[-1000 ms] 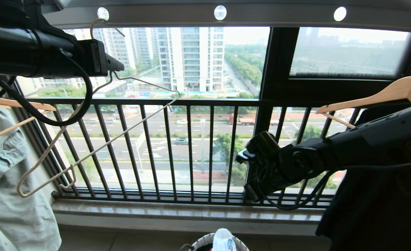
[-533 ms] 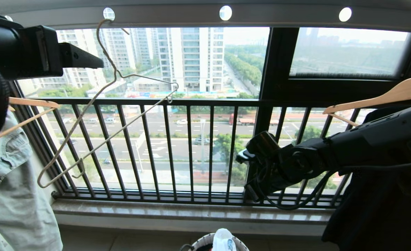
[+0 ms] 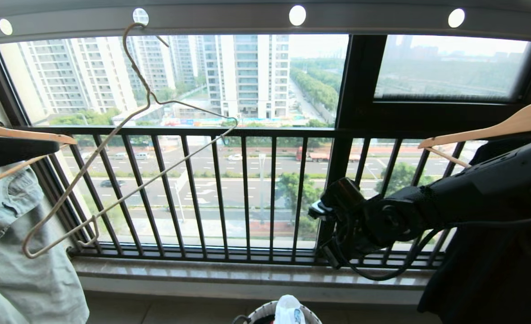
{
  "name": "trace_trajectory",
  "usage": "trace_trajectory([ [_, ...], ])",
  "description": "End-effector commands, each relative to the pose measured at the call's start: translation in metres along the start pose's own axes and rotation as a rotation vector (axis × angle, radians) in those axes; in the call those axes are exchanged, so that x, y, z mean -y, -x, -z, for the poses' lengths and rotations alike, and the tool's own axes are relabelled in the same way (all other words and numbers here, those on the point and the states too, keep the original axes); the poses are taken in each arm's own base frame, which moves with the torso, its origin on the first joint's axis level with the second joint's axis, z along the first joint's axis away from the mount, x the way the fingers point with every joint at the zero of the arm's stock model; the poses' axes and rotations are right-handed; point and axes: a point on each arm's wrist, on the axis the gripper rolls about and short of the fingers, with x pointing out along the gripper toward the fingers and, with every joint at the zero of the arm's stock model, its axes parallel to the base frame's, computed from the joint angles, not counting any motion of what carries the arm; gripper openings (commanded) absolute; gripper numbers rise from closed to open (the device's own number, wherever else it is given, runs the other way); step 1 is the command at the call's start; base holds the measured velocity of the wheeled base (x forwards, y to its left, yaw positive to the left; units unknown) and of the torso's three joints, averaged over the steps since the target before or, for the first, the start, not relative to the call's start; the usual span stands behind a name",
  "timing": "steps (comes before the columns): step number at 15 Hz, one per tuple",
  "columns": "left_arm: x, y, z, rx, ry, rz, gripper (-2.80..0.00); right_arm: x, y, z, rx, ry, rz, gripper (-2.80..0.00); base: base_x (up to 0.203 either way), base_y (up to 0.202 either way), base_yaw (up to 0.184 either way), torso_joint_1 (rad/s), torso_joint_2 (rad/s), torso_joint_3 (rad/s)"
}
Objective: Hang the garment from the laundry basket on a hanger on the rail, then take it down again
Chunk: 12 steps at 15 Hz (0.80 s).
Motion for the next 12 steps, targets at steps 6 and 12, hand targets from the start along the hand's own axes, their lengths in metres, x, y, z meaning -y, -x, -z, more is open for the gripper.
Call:
trace_trajectory([
  [6, -0.012, 0.069, 0.051, 0.089, 0.04, 0.113, -2.8, 0.02, 0.109, 0.061, 0.204, -0.069, 0.03, -2.8, 0.0, 0.0, 0.0, 0.0, 0.0, 0.0],
  [12, -0.02, 0.123, 0.093, 0.258, 0.071, 0.015, -2.8, 0.041, 0.216, 0.156, 0.519, -0.192, 0.114, -2.8, 0.0, 0.0, 0.0, 0.0, 0.0, 0.0],
])
